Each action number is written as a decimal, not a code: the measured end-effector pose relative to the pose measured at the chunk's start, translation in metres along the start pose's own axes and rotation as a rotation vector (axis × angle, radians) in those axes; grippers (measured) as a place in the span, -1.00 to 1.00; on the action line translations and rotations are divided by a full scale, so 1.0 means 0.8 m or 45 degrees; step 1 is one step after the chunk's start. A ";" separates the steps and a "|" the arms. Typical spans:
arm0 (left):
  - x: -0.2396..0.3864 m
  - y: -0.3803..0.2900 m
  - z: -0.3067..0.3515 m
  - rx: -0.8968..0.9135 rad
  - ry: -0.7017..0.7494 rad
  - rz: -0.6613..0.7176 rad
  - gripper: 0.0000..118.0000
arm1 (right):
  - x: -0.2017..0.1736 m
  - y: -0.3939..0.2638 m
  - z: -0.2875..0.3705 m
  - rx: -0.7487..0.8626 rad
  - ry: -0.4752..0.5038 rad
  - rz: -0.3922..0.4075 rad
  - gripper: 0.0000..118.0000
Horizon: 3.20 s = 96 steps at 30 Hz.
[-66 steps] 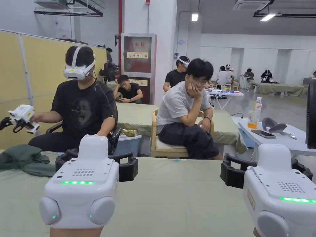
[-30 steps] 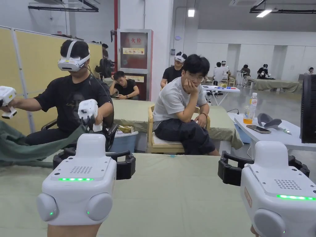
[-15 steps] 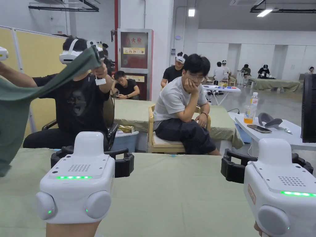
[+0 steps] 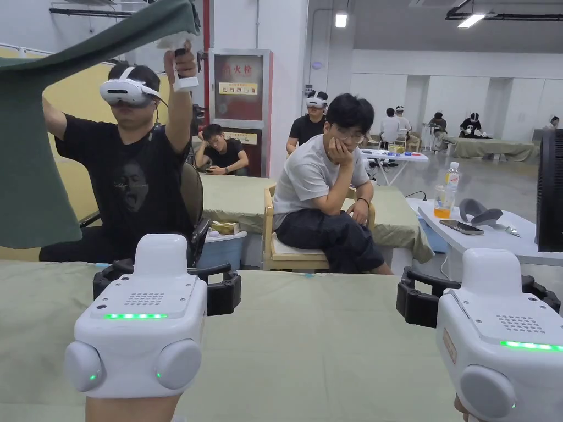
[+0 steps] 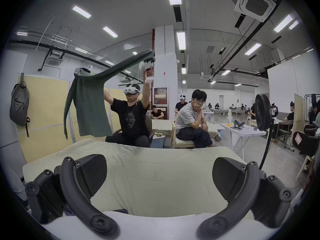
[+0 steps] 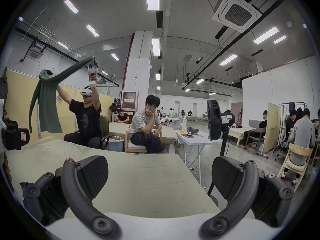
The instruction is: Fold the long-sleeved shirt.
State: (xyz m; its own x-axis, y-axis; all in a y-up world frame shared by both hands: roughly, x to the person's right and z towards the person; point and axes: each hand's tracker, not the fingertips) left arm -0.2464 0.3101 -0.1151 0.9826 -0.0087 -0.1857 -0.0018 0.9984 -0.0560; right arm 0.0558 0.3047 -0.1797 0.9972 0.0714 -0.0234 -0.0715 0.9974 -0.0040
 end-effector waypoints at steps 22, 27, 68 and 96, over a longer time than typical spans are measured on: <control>-0.135 -0.016 0.064 0.004 0.313 -0.080 -0.91 | -0.223 -0.011 0.012 -0.048 0.616 -0.014 -0.82; -0.212 -0.016 0.137 -0.004 0.564 -0.123 -0.91 | -0.338 -0.013 0.065 -0.060 0.992 -0.008 -0.82; -0.279 -0.307 0.067 -1.347 0.183 0.203 -0.30 | -0.433 -0.208 0.078 -0.391 1.229 0.400 -0.81; 0.380 -0.140 -0.013 -0.994 -0.865 -0.482 -0.45 | 0.146 -0.077 0.029 -0.295 0.060 0.140 -0.82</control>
State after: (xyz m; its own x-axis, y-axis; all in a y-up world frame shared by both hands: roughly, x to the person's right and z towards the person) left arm 0.0509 0.1952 -0.1755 0.8415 -0.0354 0.5391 0.4392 0.6260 -0.6444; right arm 0.1776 0.2516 -0.1589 0.9814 0.1732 -0.0827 -0.1878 0.9554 -0.2277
